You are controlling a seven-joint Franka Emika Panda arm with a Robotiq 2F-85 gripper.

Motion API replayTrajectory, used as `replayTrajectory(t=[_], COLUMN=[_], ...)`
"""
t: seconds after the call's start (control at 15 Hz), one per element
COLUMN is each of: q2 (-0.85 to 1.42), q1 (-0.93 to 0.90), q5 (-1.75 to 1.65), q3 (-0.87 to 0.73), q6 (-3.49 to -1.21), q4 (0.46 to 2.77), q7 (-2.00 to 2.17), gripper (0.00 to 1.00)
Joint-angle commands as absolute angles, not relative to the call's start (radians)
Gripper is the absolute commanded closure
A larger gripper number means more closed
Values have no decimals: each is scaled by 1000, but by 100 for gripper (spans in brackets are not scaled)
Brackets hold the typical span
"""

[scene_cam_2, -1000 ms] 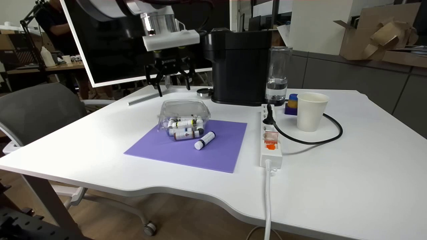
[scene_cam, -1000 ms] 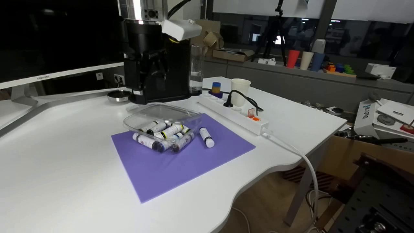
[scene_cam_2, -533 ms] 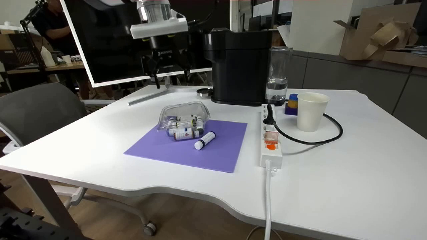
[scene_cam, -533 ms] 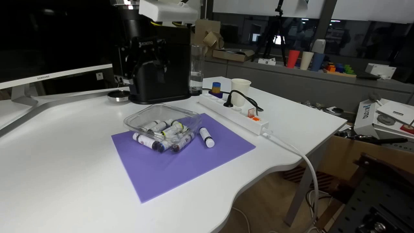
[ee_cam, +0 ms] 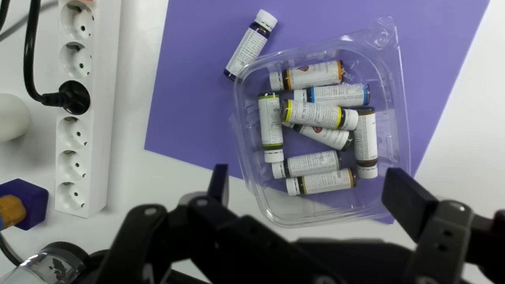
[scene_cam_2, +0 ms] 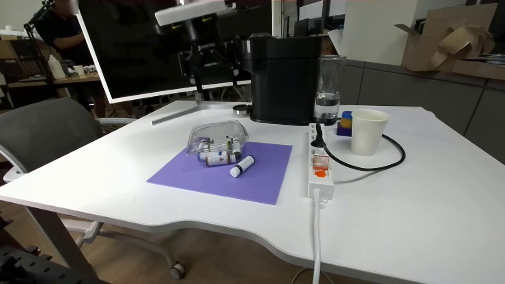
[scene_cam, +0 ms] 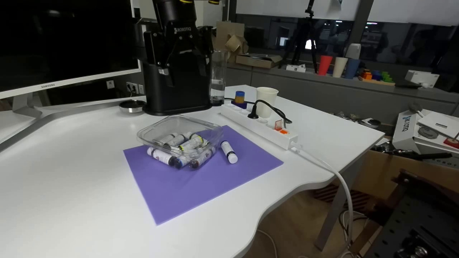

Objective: Close the lid of the clear container

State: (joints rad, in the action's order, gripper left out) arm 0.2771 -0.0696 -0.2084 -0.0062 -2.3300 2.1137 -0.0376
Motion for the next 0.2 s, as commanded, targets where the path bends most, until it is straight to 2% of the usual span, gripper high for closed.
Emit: replayTrajectory(t=[0.0, 0.13], q2=[281, 284], q1=[-65, -65], q5=[-210, -210], q3=[4, 6], q6=[-2330, -2333], q4=[2112, 2112], q7=[-36, -36], gripper=[0, 0])
